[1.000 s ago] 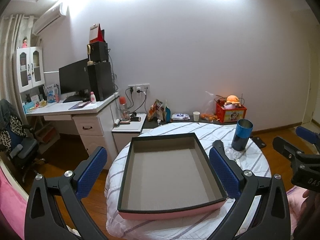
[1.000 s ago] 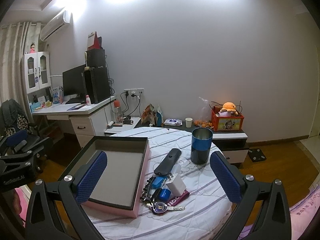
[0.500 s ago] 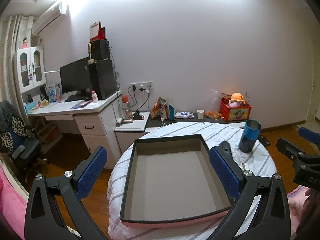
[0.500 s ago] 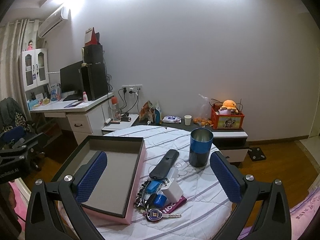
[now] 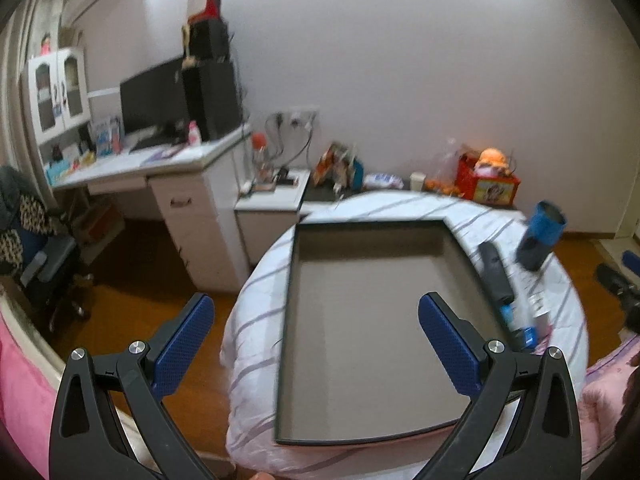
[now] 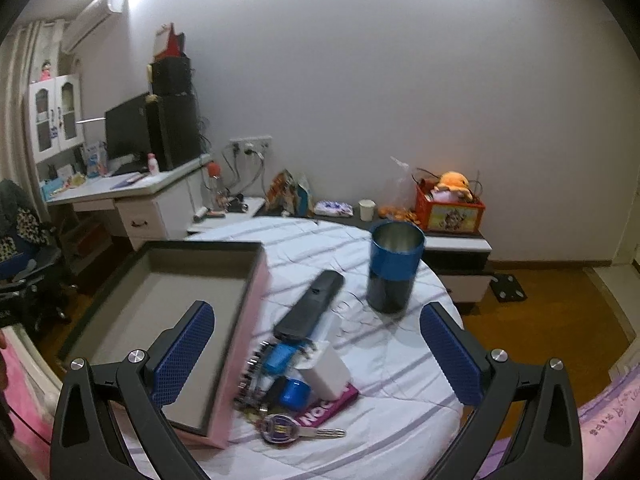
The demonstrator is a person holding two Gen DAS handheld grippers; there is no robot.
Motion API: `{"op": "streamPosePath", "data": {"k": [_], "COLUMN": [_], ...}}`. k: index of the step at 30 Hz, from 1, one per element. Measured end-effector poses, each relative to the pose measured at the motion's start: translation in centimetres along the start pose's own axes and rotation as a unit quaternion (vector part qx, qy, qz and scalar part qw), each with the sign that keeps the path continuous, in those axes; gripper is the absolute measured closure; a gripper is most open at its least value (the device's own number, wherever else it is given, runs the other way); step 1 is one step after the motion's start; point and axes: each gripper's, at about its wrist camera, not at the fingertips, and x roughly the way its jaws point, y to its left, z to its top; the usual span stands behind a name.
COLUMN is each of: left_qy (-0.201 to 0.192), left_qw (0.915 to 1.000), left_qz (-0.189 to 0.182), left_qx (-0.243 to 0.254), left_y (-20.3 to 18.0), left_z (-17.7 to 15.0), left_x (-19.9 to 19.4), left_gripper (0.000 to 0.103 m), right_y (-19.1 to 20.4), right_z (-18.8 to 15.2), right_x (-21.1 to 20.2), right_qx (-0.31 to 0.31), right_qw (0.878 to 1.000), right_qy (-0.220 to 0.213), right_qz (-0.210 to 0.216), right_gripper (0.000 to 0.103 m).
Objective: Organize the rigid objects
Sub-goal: 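Grasp the pink tray box rim with the left tool while the right tool approaches the blue cup, then close the right tool on the blue-and-black cup rim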
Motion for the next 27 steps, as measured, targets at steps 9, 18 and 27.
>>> {"op": "streamPosePath", "data": {"k": [9, 18, 27], "left_qy": [0.090, 0.178, 0.189], "left_qw": [0.9954, 0.9834, 0.9809], "left_qz": [0.008, -0.029, -0.041], "left_qx": [-0.032, -0.024, -0.019], "left_y": [3.7, 3.0, 2.6], "left_z": [-2.4, -4.7, -5.0], "left_x": [6.7, 11.5, 12.3], "left_gripper": [0.011, 0.058, 0.094], "right_y": [-3.4, -5.0, -7.1], "right_z": [-2.3, -3.9, -5.1], "right_x": [4.5, 7.2, 9.0], "right_qx": [0.037, 0.039, 0.064], "right_qw": [0.998, 0.995, 0.992], "right_qy": [0.056, 0.092, 0.109], "right_qz": [0.013, 0.002, 0.024], "right_gripper": [0.000, 0.000, 0.000]}}
